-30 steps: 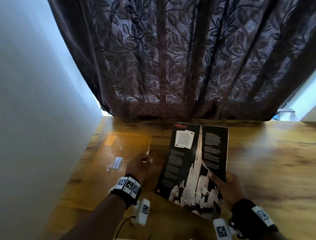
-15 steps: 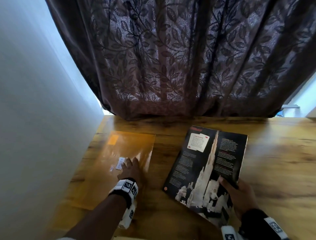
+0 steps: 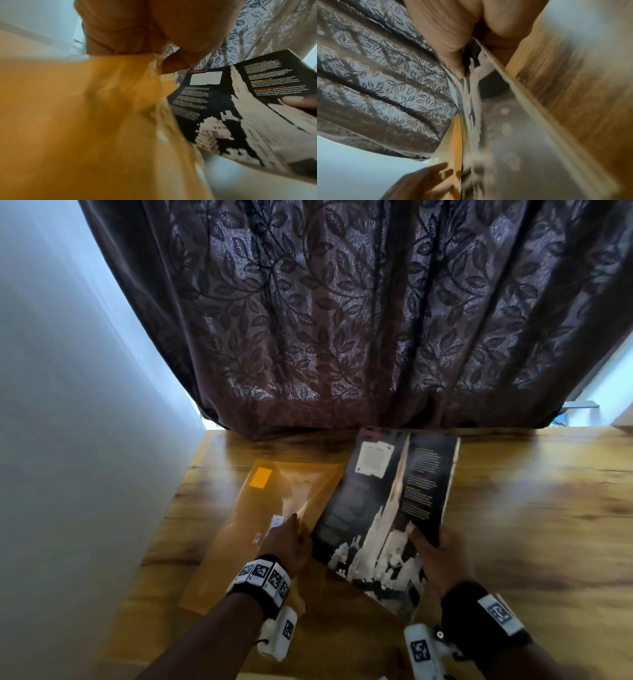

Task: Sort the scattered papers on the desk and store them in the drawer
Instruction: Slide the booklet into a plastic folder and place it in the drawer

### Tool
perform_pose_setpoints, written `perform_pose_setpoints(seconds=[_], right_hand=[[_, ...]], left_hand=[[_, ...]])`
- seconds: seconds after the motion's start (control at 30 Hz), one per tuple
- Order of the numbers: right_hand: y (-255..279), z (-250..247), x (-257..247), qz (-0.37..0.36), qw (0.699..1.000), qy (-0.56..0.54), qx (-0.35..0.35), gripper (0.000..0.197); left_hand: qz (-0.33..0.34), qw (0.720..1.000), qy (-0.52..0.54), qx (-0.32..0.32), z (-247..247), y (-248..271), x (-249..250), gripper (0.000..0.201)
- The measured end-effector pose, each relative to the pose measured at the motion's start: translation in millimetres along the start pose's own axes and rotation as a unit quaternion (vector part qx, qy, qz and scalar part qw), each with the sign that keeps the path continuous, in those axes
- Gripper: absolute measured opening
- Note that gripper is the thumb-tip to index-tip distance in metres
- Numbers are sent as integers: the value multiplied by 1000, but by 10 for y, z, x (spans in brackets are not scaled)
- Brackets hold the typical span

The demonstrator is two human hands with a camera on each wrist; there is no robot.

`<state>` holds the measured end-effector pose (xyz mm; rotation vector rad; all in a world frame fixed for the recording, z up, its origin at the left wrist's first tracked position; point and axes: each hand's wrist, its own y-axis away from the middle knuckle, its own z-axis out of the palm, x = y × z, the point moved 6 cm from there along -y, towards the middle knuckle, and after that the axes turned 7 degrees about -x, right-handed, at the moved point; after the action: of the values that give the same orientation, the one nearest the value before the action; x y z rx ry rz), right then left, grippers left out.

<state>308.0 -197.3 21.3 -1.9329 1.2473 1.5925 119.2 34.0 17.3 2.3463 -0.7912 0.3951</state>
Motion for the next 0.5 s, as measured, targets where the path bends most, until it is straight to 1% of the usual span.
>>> perform_pose_setpoints(seconds=[0.07,0.13,0.2,0.3,0.4,0.5], right_hand=[[42,87,54,17,999,26,-24,21],[113,155,94,25,997,41,-58,17],[180,232,143,35,993,48,-101,13],[223,301,232,39,986,71,-147,17],[215,312,274,43,984,66,-157,19],[187,294,287,58,986,50,-151,18]], left_hand=[[9,1000,8,13,2,-5,47,47],[14,1000,19,19,6,-24,66,40],[9,999,33,15,14,-61,87,45],[-18,998,53,-2,21,-121,141,61],[-21,998,63,-9,44,-167,197,66],[-4,997,77,-1,69,-151,312,63]])
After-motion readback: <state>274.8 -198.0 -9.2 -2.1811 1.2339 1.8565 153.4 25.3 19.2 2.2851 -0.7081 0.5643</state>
